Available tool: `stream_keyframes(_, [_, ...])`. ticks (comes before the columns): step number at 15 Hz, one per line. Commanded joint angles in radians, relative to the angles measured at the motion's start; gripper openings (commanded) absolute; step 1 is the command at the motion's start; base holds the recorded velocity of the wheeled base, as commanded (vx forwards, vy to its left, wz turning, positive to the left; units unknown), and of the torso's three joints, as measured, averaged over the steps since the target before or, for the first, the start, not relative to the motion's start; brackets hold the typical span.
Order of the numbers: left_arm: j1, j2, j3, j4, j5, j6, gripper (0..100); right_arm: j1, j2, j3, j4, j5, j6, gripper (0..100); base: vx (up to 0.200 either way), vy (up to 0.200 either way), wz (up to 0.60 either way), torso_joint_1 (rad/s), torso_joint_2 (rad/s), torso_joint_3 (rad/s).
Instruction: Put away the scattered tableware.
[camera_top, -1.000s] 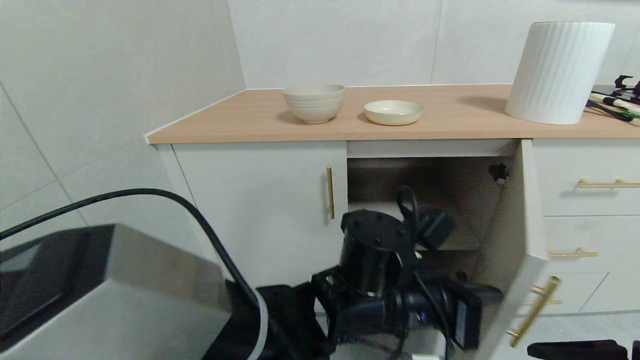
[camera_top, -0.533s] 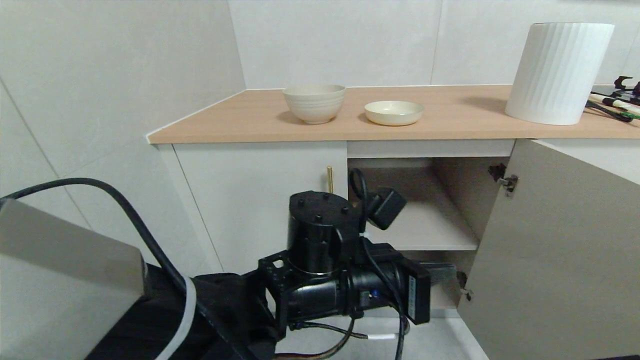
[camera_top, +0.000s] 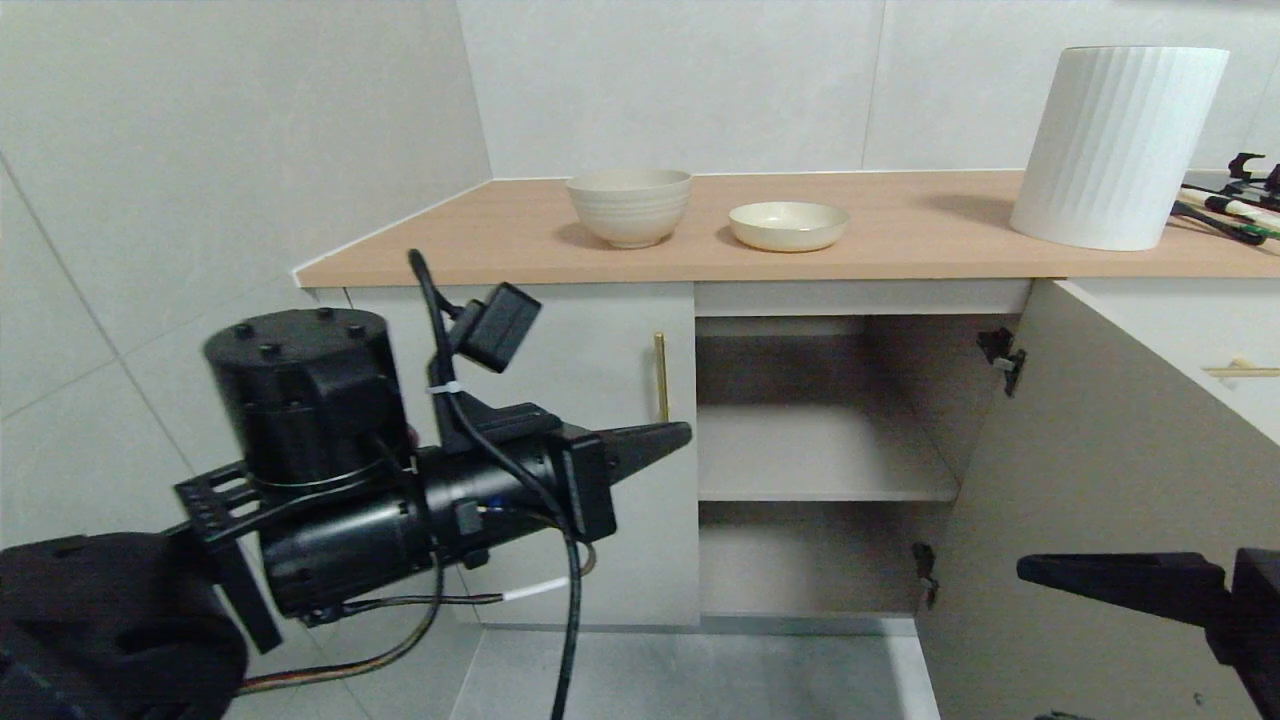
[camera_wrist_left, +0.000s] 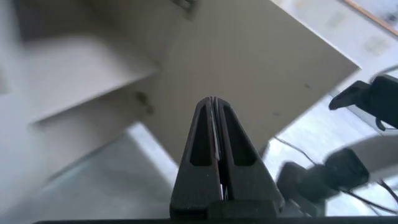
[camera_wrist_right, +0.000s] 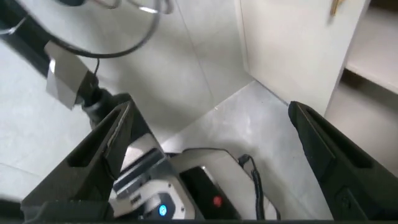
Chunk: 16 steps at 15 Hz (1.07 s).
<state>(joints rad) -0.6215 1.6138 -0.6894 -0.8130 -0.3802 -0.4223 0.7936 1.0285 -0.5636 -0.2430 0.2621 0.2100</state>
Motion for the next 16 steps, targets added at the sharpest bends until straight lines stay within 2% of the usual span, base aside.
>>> stream_keyframes(1, [0.088,-0.210,0.076,0.089,0.000,0.011,0,-0.001,0.108,-0.098,0.002,0.002,0.000,100,0.000,0.000,0.00,0.000,0.00,0.000])
stream_keyframes(4, [0.174,-0.321,0.120,0.187,0.000,0.045,0,-0.008,0.229,-0.223,0.004,-0.047,-0.008,100,0.000,0.000,0.00,0.000,0.00,0.000])
stream_keyframes(5, [0.226,-0.342,0.145,0.209,0.000,0.074,0,-0.033,0.286,-0.259,0.001,-0.093,-0.009,100,0.000,0.000,0.00,0.000,0.00,0.000])
stream_keyframes(7, [0.261,-0.356,0.145,0.212,0.000,0.093,0,-0.117,0.378,-0.344,0.004,-0.103,-0.009,100,0.000,0.000,0.00,0.000,0.00,0.000])
stream_keyframes(8, [0.272,-0.367,0.139,0.218,0.000,0.093,0,-0.125,0.395,-0.374,0.013,-0.107,-0.006,100,0.000,0.000,0.00,0.000,0.00,0.000])
stream_keyframes(9, [0.282,-0.374,0.133,0.229,0.000,0.093,100,-0.134,0.395,-0.386,0.031,-0.107,-0.006,100,0.000,0.000,0.00,0.000,0.00,0.000])
stream_keyframes(11, [0.318,-0.393,0.088,0.282,0.000,0.091,100,-0.145,0.392,-0.423,0.085,-0.104,0.003,100,0.000,0.000,0.00,0.000,0.00,0.000])
stream_keyframes(14, [0.324,-0.402,0.048,0.294,0.001,0.082,100,-0.145,0.366,-0.417,0.094,-0.112,0.022,100,0.000,0.000,0.00,0.000,0.00,0.000])
stream_keyframes(15, [0.324,-0.394,0.044,0.291,0.000,0.071,100,-0.145,0.364,-0.418,0.111,-0.126,0.023,100,0.000,0.000,0.00,0.000,0.00,0.000])
stream_keyframes(16, [0.324,-0.382,0.044,0.287,0.000,0.042,100,-0.145,0.366,-0.421,0.131,-0.150,0.022,100,0.000,0.000,0.00,0.000,0.00,0.000])
